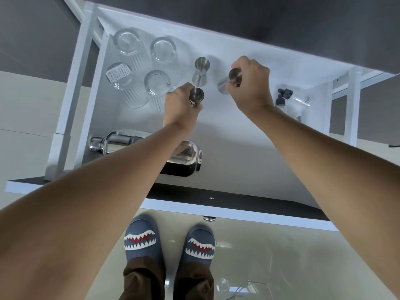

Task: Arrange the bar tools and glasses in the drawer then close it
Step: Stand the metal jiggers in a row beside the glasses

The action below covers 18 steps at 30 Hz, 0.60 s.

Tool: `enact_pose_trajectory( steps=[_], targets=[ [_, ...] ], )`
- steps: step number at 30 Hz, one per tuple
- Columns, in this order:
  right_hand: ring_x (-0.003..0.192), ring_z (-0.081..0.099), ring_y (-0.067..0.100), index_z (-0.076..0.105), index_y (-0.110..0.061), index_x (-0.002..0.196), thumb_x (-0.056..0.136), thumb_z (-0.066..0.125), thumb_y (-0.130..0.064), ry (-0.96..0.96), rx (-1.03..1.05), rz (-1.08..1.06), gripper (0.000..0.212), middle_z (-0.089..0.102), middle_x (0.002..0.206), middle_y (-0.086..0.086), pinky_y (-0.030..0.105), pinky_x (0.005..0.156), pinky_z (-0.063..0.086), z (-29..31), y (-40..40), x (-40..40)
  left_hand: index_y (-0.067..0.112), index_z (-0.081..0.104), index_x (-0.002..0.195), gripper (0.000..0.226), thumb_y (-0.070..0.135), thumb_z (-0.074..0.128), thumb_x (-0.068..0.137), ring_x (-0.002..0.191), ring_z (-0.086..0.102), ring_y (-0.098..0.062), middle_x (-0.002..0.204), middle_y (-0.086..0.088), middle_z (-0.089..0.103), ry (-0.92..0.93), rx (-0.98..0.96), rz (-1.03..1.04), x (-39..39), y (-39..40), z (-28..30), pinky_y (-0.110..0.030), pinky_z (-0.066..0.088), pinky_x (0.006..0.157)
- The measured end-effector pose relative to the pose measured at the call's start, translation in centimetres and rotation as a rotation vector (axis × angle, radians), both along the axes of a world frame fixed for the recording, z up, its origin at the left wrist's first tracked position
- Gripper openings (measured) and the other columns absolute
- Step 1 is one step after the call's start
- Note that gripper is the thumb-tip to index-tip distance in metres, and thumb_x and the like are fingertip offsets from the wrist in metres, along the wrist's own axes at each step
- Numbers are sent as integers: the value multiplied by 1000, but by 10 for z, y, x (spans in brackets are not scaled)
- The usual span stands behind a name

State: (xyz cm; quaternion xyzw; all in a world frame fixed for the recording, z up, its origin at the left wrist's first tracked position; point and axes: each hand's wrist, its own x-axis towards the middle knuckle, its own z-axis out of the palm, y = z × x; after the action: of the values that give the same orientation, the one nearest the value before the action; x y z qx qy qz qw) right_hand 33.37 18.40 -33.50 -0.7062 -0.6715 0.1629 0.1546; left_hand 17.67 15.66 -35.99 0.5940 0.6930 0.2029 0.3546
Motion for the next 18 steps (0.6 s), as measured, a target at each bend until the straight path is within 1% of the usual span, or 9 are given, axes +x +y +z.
enact_pose_trajectory(
  steps=[2, 4, 7, 9, 11, 12, 13, 15, 18],
  targets=[
    [91, 59, 28, 61, -2, 102, 82, 54, -7, -22, 8, 35, 22, 66, 101, 14, 25, 71, 39, -2, 8, -6, 2, 63, 94, 17, 9, 66, 80, 96, 64, -34, 95, -17, 71, -3, -1, -16, 0, 1, -2, -43, 52, 85],
    [93, 59, 28, 61, -2, 105, 84, 53, -6, -32, -7, 52, 23, 66, 104, 15, 27, 74, 43, -4, 14, -10, 1, 63, 94, 17, 9, 67, 79, 96, 64, -35, 95, -17, 71, -10, -5, -28, 1, 2, -2, -43, 52, 85],
    [97, 58, 29, 62, -1, 107, 87, 52, -6, -64, -12, 51, 23, 64, 106, 17, 25, 71, 37, -7, 17, -13, 1, 63, 93, 17, 8, 68, 78, 93, 65, -34, 93, -17, 72, -16, 1, -28, 2, 4, -3, -42, 53, 84],
    [99, 57, 30, 61, -1, 111, 87, 53, -6, -62, -10, 39, 26, 64, 109, 17, 23, 72, 36, -8, 16, -14, 1, 63, 93, 17, 8, 68, 78, 93, 66, -34, 93, -17, 72, -21, 1, -20, 3, 4, -3, -42, 53, 84],
    [101, 59, 29, 57, -3, 121, 87, 57, -7, -11, -35, 32, 35, 63, 113, 17, 23, 77, 40, -8, 13, -12, 1, 63, 94, 17, 8, 68, 79, 93, 66, -34, 94, -17, 72, -17, -4, -19, 4, 4, -2, -42, 53, 85],
    [99, 60, 29, 53, -5, 127, 86, 59, -9, 26, -58, 28, 41, 62, 114, 18, 26, 80, 43, -8, 11, -10, 1, 63, 95, 18, 9, 68, 79, 94, 65, -34, 95, -17, 72, -10, -8, -23, 4, 4, -2, -41, 52, 85],
    [96, 60, 30, 51, -6, 129, 85, 61, -10, 55, -78, 20, 46, 62, 115, 18, 29, 83, 46, -7, 8, -7, 1, 63, 96, 20, 10, 68, 80, 96, 65, -34, 97, -17, 71, 2, -13, -29, 4, 4, -1, -41, 51, 86],
    [94, 61, 32, 50, -8, 128, 83, 62, -10, 74, -80, -31, 47, 61, 114, 18, 35, 85, 49, -6, -2, 3, 0, 62, 101, 26, 12, 69, 79, 98, 62, -33, 100, -19, 69, 26, -16, -38, 3, 2, 3, -38, 49, 85],
    [106, 56, 32, 51, -9, 127, 86, 61, -9, 32, -45, -159, 42, 60, 116, 16, 34, 89, 44, -7, -31, 30, 1, 57, 118, 45, 14, 73, 79, 102, 60, -31, 112, -18, 64, 77, 54, -70, -5, -7, 16, -31, 46, 84]
  ],
)
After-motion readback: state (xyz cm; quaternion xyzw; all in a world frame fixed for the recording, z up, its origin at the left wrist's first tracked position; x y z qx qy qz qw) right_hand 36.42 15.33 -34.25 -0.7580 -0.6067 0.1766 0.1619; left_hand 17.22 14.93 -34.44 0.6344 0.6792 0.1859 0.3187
